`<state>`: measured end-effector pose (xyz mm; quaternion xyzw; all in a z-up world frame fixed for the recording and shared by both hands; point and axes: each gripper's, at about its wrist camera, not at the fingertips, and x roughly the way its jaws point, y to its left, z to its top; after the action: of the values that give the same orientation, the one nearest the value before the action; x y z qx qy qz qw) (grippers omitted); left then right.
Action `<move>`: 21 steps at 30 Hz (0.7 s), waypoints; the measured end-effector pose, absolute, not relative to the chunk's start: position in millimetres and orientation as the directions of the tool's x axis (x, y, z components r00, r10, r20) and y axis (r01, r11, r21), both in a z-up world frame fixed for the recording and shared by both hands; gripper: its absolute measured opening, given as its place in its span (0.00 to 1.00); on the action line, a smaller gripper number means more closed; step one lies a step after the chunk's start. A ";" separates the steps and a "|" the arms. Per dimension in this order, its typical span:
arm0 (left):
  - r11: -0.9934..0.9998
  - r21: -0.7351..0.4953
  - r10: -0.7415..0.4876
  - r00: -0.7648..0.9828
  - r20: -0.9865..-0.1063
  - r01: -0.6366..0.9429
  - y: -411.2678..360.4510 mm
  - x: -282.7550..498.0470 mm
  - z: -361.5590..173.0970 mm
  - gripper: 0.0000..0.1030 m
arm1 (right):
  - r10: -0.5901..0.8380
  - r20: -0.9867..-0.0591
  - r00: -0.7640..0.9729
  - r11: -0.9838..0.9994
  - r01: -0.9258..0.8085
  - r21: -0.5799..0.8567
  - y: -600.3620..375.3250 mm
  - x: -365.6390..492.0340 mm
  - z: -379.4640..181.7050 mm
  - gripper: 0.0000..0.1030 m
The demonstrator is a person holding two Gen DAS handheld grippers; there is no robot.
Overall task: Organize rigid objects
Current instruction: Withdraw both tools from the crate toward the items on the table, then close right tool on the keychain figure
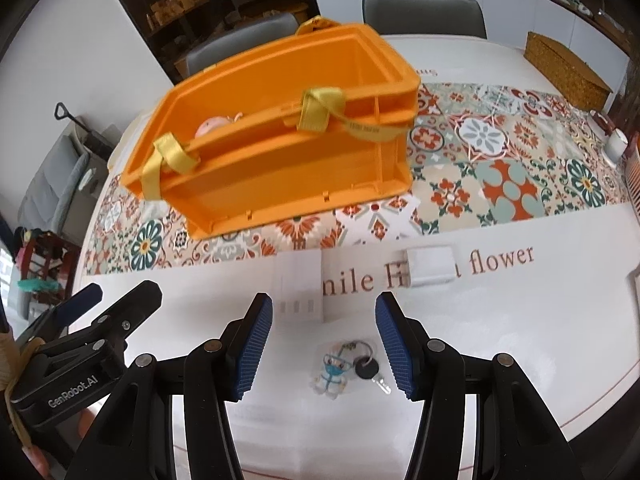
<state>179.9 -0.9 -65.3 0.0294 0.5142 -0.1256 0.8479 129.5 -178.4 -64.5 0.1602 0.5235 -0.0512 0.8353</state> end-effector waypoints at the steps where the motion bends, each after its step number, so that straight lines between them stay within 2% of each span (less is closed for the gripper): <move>1: 0.967 -0.078 -0.180 0.434 -0.883 0.243 -0.6 179.0 -67.8 1.00 | 0.085 -0.894 0.440 0.944 0.252 0.214 -177.6 129.1 -67.0 0.53; 21: 0.974 -0.069 -0.138 0.319 -0.938 0.217 3.9 170.9 -116.6 1.00 | 0.129 -0.938 0.323 0.944 0.250 0.216 -168.0 121.8 -113.7 0.53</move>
<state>170.9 3.9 -116.6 0.0346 0.5732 -0.1094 0.8113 121.8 -168.0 -113.7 0.1631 0.5805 -0.0380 0.7969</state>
